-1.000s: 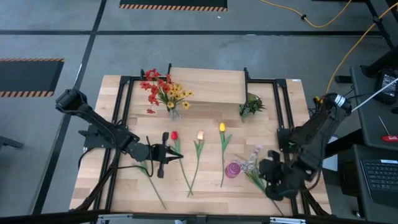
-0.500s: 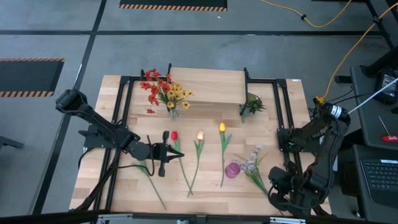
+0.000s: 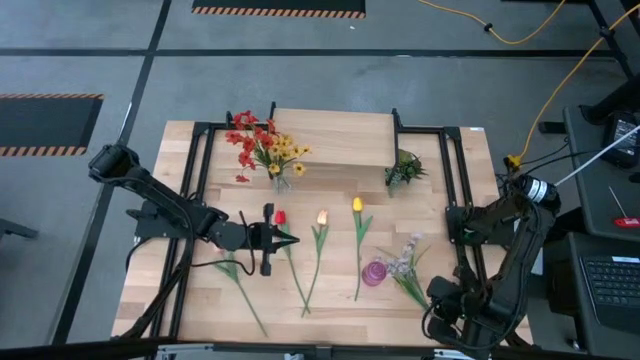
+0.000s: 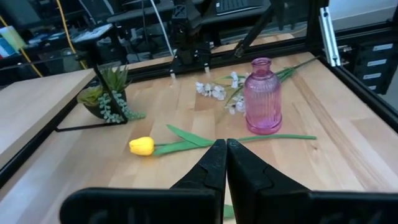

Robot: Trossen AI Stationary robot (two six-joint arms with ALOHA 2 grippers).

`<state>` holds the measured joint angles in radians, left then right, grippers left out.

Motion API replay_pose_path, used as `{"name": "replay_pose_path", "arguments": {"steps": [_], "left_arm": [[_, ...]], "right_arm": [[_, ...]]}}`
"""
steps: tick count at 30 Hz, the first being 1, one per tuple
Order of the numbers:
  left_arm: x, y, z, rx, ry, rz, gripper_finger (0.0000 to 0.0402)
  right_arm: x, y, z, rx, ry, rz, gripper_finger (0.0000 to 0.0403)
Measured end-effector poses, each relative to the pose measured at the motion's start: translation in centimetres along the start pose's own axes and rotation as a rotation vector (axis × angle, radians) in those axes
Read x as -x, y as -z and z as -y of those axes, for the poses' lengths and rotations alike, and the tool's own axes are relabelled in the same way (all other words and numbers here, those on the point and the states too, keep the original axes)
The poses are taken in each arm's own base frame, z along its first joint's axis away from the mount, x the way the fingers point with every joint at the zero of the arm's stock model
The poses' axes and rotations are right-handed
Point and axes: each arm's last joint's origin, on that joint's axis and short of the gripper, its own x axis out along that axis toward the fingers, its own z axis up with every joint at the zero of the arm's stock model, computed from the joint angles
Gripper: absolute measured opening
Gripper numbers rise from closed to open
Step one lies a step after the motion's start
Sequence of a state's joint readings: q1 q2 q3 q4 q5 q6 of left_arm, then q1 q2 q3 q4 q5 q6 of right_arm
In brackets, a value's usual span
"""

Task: Pick and place flowers into a vace then onto a shelf
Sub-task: Put the white flowers into the transparent vase

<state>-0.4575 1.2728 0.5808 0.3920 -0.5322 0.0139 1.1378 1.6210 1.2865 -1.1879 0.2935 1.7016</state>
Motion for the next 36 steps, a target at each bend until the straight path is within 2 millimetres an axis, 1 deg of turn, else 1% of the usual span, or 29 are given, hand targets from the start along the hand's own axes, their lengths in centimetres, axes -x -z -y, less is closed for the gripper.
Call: {"name": "replay_pose_path", "arguments": {"steps": [4,8,15,19,21,24,27,31,36], "left_arm": [[0.0,0.0,-0.1,0.001,-0.003,-0.001,0.0004],[0.0,0.0,-0.1,0.001,-0.001,-0.001,0.0005],[0.0,0.0,-0.1,0.001,-0.001,-0.001,0.0002],[0.0,0.0,-0.1,0.001,-0.001,-0.001,0.0004],[0.0,0.0,-0.1,0.000,-0.001,-0.001,0.0006],[0.0,0.0,-0.1,0.000,-0.001,-0.001,0.0008],[0.0,0.0,-0.1,-0.017,-0.001,-0.001,0.0007],[0.0,0.0,-0.1,-0.068,-0.001,-0.001,0.0003],[0.0,0.0,-0.1,-0.069,-0.001,-0.001,0.0003]], "right_arm": [[-1.2,0.5,-0.5,0.016,0.051,0.001,0.0147],[-2.4,0.9,-0.9,0.028,0.095,-0.003,0.0168],[-4.2,1.5,-1.4,0.043,0.159,0.003,0.0172],[-4.7,1.7,-1.5,-0.005,0.177,0.010,0.0172],[-5.1,1.8,-1.5,-0.028,0.160,0.009,0.0172],[-7.0,2.3,-1.1,-0.045,0.097,-0.002,0.0172],[-8.5,2.7,0.0,-0.050,0.067,-0.007,0.0172],[-9.6,2.9,0.6,-0.071,0.017,-0.015,0.0172],[-10.5,3.1,1.4,-0.065,0.031,-0.013,0.0172]]}}
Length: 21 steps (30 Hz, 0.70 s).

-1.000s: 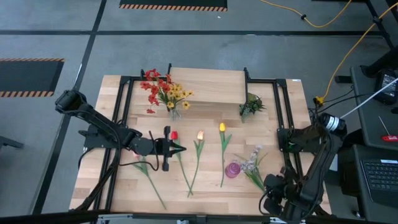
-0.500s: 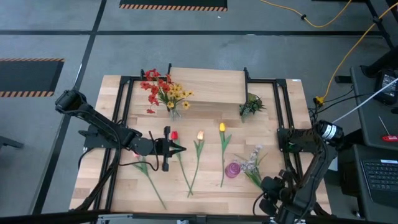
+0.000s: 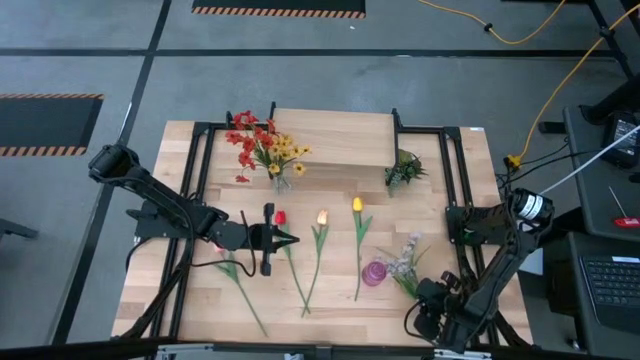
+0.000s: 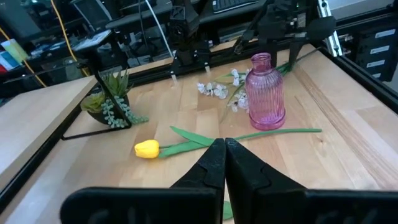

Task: Pick and place flowers into a vace then onto a shelf
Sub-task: Put the white flowers into the transparent vase

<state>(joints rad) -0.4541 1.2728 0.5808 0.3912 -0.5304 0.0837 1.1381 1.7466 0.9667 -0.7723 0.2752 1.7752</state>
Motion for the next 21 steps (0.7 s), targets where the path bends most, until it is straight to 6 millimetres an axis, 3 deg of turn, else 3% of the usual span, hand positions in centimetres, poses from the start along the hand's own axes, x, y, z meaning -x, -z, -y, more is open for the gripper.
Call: {"name": "replay_pose_path", "arguments": {"steps": [7,10,16,21], "left_arm": [[0.0,0.0,0.0,0.038,0.000,0.000,0.0003],[0.0,0.0,0.0,0.037,0.000,0.000,0.0001],[0.0,0.0,0.0,0.037,0.000,0.000,0.0005],[0.0,0.0,0.0,0.037,0.000,0.000,0.0007]], "right_arm": [[-0.2,0.1,0.8,0.016,0.071,-0.055,0.0161],[-0.2,-0.1,1.0,0.000,0.100,-0.050,0.0126],[-0.3,-0.7,1.3,-0.062,0.143,-0.024,0.0016],[-0.4,-1.5,1.4,-0.096,0.155,0.028,0.0007]]}}
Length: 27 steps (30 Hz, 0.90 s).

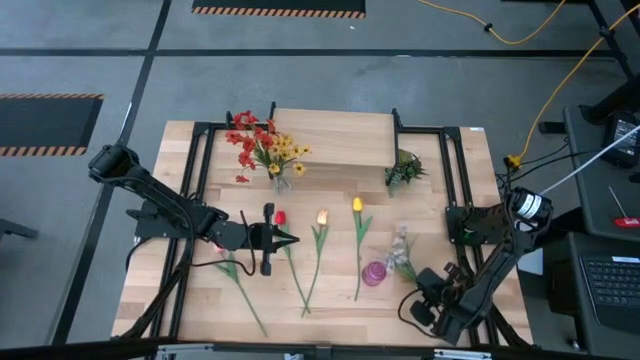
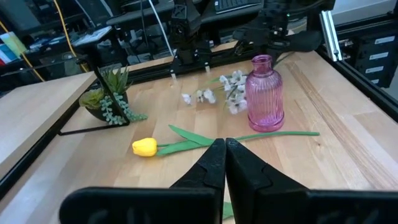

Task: Pick and place flowers into a vace then onto a shelf
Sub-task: Put the white flowers into the transparent vase

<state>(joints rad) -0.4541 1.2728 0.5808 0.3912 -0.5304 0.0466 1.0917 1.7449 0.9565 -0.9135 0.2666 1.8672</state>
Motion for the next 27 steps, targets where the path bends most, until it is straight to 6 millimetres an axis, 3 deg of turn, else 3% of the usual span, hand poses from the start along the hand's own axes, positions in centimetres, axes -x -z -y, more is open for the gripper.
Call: {"name": "replay_pose_path", "arguments": {"steps": [8,19,27], "left_arm": [[0.0,0.0,0.0,0.000,0.000,0.000,0.0002],[0.0,0.0,0.0,-0.071,0.000,0.001,0.0008],[0.0,0.0,0.0,-0.052,0.000,0.001,0.0010]], "right_arm": [[2.2,-1.6,2.1,-0.104,0.053,0.070,0.0003],[6.7,-5.3,6.1,-0.050,-0.043,0.505,0.0001],[8.7,-6.8,7.3,0.014,-0.168,0.806,0.0001]]}}
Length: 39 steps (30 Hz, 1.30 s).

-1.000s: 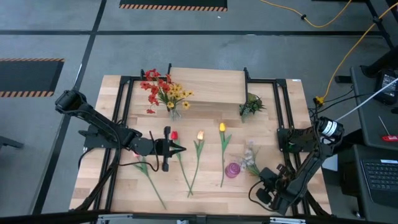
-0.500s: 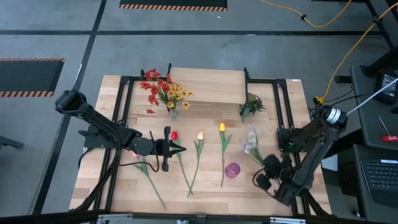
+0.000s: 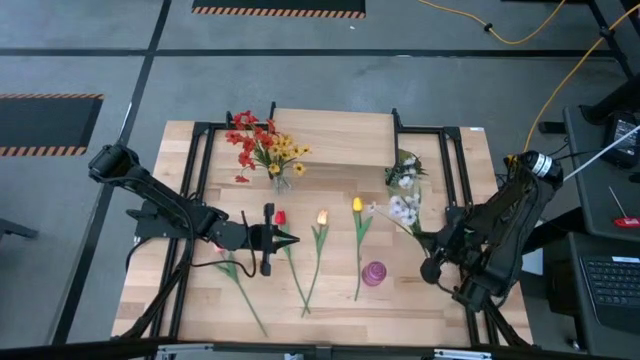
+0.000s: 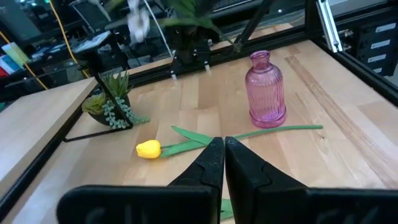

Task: Pick and place flowers into a vace then onto a shelf
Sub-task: Put the white flowers into the transparent vase

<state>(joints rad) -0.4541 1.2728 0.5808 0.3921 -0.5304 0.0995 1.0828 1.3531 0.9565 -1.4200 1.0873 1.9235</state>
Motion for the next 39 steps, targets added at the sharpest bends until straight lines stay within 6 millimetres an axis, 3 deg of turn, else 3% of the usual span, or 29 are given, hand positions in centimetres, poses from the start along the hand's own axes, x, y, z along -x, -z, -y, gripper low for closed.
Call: {"name": "replay_pose_path", "arguments": {"steps": [10,20,24,32,39], "left_arm": [[0.0,-0.1,0.0,0.064,-0.003,0.007,0.0033],[-0.2,-0.8,-0.5,0.112,-0.029,0.079,0.0061],[-0.4,-0.8,-1.0,0.120,-0.049,0.081,0.0066],[-0.6,-0.8,-1.4,0.123,-0.032,0.079,0.0067],[-0.6,-0.8,-1.3,0.120,-0.025,0.077,0.0068]], "right_arm": [[0.2,-1.4,0.1,0.113,-0.090,0.304,0.0000],[-0.4,-2.8,0.6,0.097,-0.030,0.216,0.0000],[-0.7,-3.9,-0.5,0.134,-0.034,0.127,0.0000],[-2.3,-8.0,-2.6,0.260,-0.220,-0.008,0.0000],[-4.9,-10.5,-1.8,0.316,-0.427,0.137,0.0000]]}}
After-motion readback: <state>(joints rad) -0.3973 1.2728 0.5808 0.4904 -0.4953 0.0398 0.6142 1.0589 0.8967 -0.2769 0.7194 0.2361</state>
